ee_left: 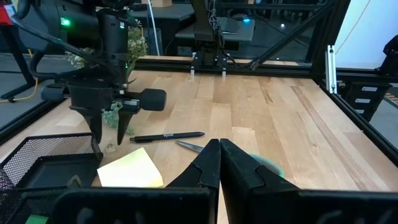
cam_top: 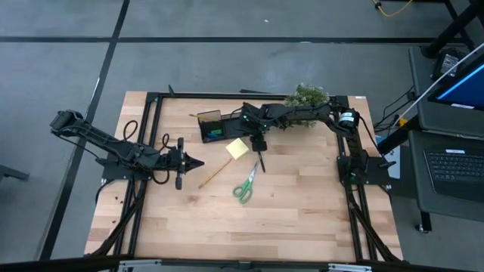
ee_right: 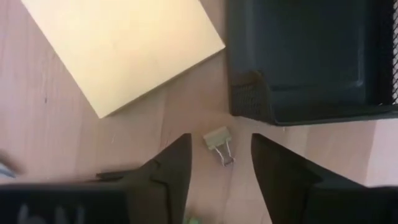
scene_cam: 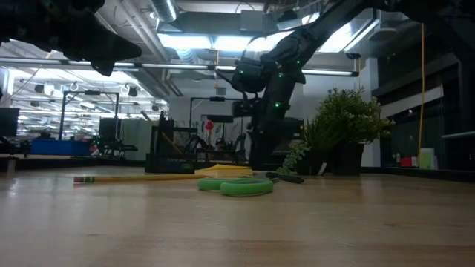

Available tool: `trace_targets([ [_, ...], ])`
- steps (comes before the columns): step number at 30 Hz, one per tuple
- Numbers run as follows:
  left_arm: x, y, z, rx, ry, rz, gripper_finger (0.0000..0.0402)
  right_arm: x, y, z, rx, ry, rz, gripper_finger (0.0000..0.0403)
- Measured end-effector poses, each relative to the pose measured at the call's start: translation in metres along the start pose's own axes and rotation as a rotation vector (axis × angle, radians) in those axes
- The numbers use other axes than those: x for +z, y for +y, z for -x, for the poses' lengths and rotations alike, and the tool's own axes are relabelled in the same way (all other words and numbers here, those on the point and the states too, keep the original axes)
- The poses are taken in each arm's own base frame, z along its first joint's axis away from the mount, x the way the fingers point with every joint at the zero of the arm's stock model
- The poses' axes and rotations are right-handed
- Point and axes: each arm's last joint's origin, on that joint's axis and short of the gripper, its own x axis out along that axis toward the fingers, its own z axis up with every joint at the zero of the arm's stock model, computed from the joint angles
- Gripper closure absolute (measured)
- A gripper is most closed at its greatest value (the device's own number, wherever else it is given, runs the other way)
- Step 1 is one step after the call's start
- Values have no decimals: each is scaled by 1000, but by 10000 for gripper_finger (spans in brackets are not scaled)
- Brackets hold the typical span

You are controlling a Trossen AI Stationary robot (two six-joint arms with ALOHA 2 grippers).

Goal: Pick and place office supplies into organizer
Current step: Put the yellow paper clip into the black desk organizer

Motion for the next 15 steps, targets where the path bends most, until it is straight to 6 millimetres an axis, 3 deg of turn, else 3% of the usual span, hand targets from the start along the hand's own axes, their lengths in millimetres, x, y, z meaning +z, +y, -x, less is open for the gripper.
trace_targets([
  [15,0,0,0,0,0,1,400,1,1,-2,28,-21,77,234],
])
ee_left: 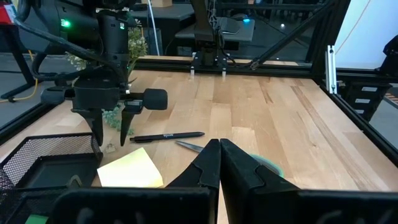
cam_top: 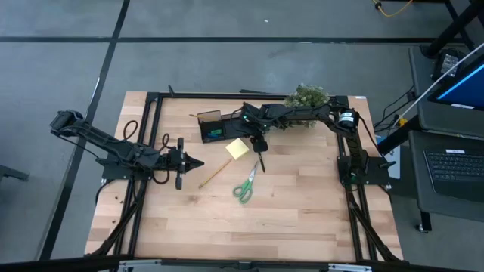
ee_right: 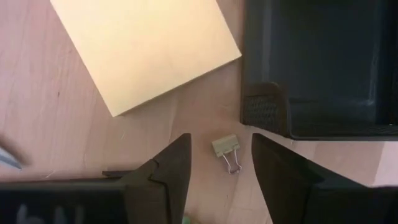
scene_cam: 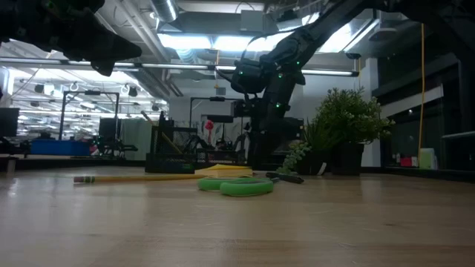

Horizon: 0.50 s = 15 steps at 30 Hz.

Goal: Pick and place office supplies into organizer
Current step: Put the yellow paper clip into the black desk organizer

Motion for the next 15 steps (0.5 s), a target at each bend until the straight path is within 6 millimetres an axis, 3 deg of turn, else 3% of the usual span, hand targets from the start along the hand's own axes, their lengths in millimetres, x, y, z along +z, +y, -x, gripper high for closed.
trace_targets([
  [15,0,0,0,0,0,2,400,-8,0,-12,2,4,37,234],
])
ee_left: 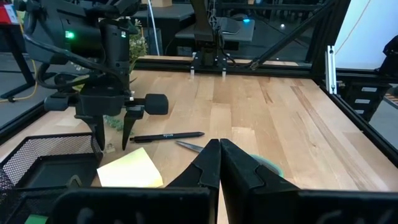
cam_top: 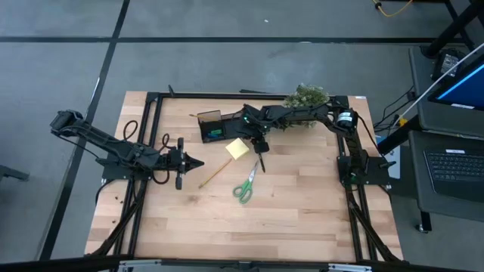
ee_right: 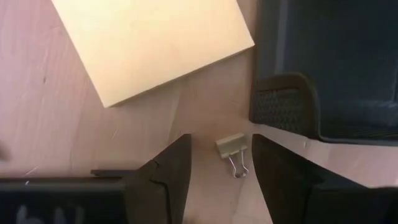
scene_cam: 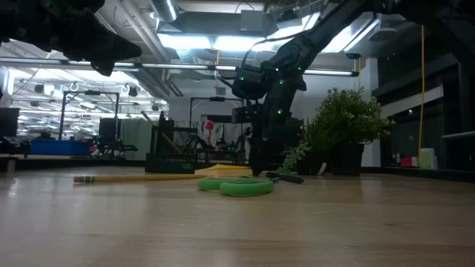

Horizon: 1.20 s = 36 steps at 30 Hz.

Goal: Pick and place office supplies into organizer
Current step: Put the yellow paper clip into the black desk organizer

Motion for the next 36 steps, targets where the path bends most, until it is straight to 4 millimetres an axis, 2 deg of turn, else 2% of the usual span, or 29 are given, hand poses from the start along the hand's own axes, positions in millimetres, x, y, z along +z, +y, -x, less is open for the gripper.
trace_targets([
  [7,0,0,0,0,0,0,399,-6,-6,-5,88,-47,-39,234],
  [13,0,0,0,0,0,0,398,-10,-10,-5,99,-58,-50,234],
  [18,0,0,0,0,0,-1,399,-11,-9,-5,108,-43,-56,237],
  [28,0,0,0,0,0,-1,398,-10,-3,-5,149,-10,-58,268],
  [36,0,0,0,0,0,0,399,-10,-2,-5,152,-12,-58,271],
])
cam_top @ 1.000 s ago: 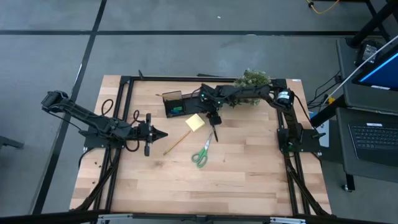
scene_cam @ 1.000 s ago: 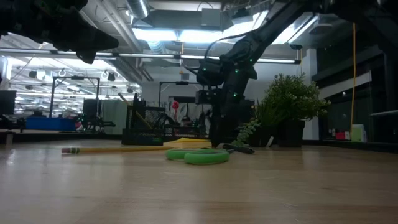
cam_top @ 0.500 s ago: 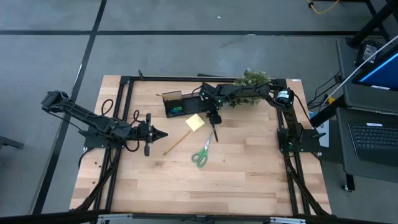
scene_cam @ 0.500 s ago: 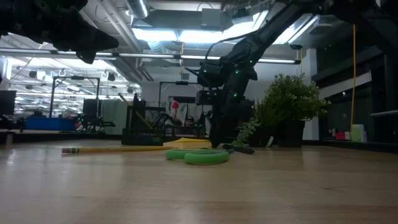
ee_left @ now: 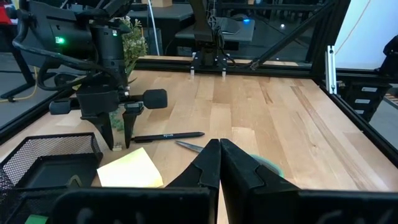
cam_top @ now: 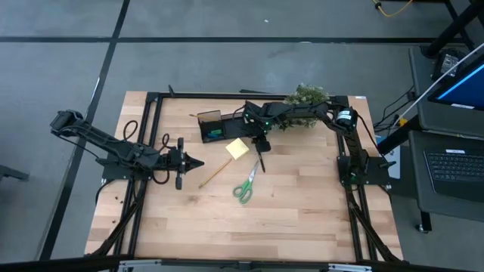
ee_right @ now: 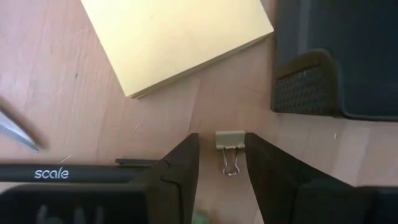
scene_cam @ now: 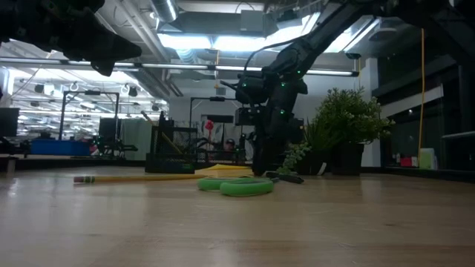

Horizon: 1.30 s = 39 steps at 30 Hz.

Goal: Pick and place office supplies into organizer
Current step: Put the yellow paper clip into the black desk organizer

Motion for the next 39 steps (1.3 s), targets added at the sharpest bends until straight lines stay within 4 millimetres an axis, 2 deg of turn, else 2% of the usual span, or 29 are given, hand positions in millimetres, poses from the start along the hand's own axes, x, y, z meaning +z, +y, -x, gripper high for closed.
trace_targets([
  [15,0,0,0,0,0,-2,398,2,-1,-1,-23,-19,-99,272],
  [33,0,0,0,0,0,-2,399,9,7,-3,-79,12,-68,272],
  [39,0,0,0,0,0,-2,399,9,7,-3,-76,11,-67,304],
])
